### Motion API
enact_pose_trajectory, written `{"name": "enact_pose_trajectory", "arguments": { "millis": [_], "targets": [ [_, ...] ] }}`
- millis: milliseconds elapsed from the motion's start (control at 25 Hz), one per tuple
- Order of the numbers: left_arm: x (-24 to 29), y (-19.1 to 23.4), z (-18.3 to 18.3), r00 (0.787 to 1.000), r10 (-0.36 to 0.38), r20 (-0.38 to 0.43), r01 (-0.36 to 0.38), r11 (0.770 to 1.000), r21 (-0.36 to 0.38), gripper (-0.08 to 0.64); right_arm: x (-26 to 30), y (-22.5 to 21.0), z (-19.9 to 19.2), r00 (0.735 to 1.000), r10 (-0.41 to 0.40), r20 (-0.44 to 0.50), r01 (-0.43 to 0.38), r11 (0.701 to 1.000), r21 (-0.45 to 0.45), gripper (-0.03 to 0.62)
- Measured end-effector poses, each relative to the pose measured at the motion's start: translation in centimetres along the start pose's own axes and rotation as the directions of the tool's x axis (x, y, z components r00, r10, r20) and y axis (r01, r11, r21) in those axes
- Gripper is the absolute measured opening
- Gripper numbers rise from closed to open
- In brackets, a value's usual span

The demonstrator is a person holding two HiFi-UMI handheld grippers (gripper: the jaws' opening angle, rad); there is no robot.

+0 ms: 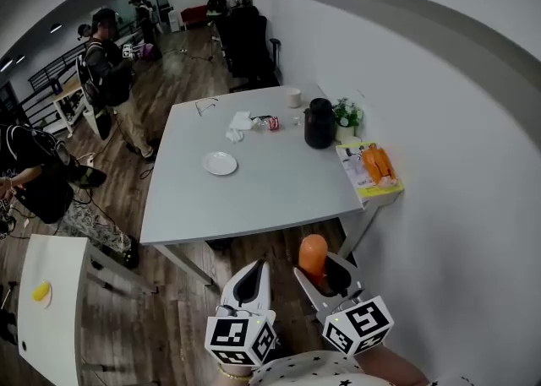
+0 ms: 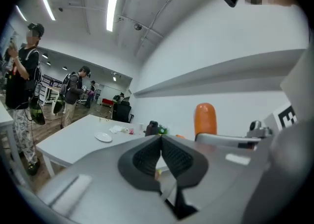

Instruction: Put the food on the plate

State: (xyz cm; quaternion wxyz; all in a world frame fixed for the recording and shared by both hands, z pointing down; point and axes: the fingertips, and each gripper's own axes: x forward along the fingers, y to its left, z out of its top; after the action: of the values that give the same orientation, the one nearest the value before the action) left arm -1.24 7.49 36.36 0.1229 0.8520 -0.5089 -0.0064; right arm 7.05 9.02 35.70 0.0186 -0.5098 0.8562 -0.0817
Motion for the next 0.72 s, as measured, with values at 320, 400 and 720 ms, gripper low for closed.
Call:
{"name": "enact_pose_trajectory", "arguments": {
  "millis": [320,400,720],
  "targets": [
    [2.8,12.6,2.3,0.997,0.078,0.005,-0.078,0.997,-0.018,0.008,12.0,3.1,-0.6,0.999,0.041,-0.022,-0.041,0.999,0.006,0.216],
    [3.5,15.1,2.3,0.995,0.097,-0.006,-0.097,0.995,-0.029,0.008,14.4,3.5,-1.0,0.998,0.054,-0.032,-0.053,0.999,0.004,0.216],
    [6.9,22.2,2.2,0.987,0.158,-0.034,-0.16,0.986,-0.049,0.008,22.1,3.2,-2.4,0.992,0.077,-0.104,-0.078,0.997,-0.007,0.216]
  ]
}}
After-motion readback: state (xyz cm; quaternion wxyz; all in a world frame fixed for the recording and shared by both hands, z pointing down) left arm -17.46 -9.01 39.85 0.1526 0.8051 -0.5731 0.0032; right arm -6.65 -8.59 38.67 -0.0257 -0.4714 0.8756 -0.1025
